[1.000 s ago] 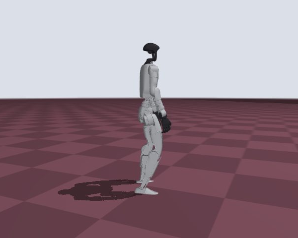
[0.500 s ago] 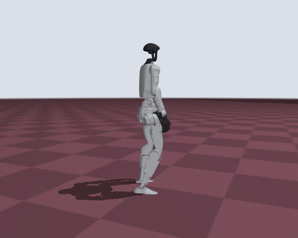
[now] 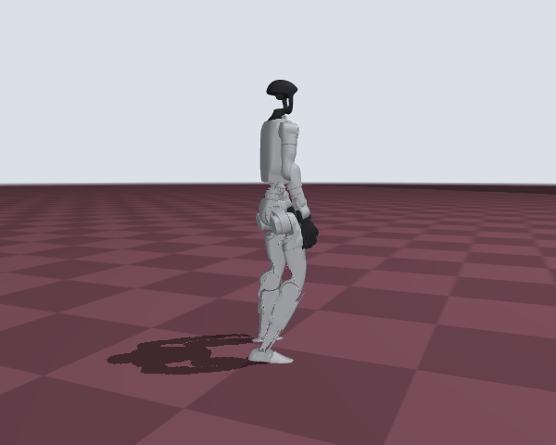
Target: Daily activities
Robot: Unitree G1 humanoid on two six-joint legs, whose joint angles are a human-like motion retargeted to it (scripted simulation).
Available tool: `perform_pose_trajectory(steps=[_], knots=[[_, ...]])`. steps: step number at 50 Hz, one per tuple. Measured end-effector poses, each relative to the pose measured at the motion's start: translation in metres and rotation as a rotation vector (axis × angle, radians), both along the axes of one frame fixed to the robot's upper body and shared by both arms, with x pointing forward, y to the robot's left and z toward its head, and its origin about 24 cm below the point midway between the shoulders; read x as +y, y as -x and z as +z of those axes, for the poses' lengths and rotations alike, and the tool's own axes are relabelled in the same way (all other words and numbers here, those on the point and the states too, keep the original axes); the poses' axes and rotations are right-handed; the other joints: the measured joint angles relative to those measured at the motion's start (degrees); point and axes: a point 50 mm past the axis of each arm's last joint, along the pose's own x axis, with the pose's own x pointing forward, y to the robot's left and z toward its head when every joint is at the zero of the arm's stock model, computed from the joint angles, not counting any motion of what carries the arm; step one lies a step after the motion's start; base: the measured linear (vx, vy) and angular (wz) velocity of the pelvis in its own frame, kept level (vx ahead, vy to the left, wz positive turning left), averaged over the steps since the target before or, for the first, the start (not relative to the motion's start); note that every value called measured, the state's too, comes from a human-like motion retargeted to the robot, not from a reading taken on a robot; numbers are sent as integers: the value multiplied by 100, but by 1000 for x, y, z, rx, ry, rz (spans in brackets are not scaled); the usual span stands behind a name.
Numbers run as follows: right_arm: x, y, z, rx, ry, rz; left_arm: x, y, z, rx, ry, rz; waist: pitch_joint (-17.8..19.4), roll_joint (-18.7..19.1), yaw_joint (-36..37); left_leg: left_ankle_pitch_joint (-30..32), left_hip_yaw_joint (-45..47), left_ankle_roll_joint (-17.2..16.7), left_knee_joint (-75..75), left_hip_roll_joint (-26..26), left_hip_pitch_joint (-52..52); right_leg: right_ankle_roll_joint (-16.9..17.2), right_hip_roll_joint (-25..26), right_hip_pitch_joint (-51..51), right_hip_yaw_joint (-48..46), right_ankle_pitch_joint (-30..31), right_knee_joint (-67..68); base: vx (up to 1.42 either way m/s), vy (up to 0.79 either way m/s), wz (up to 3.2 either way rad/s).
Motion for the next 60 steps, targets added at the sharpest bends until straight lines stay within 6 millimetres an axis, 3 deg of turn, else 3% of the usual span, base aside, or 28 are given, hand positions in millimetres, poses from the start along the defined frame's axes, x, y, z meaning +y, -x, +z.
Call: perform_pose_trajectory(steps=[21,60], knots=[[-8,17,-3,53,44,17,-7,10,-5,25,25,16,-13,110,-142,70,-18,-45,-320,-63,325,-119,-99,190,-69,51,191,0,0,0],[-10,35,-6,110,65,72,-15,10,-5,23,19,-48,141,199,-220,121,-150,-83,-529,-53,643,-321,-52,593,-207,262,133,0,0,0]])
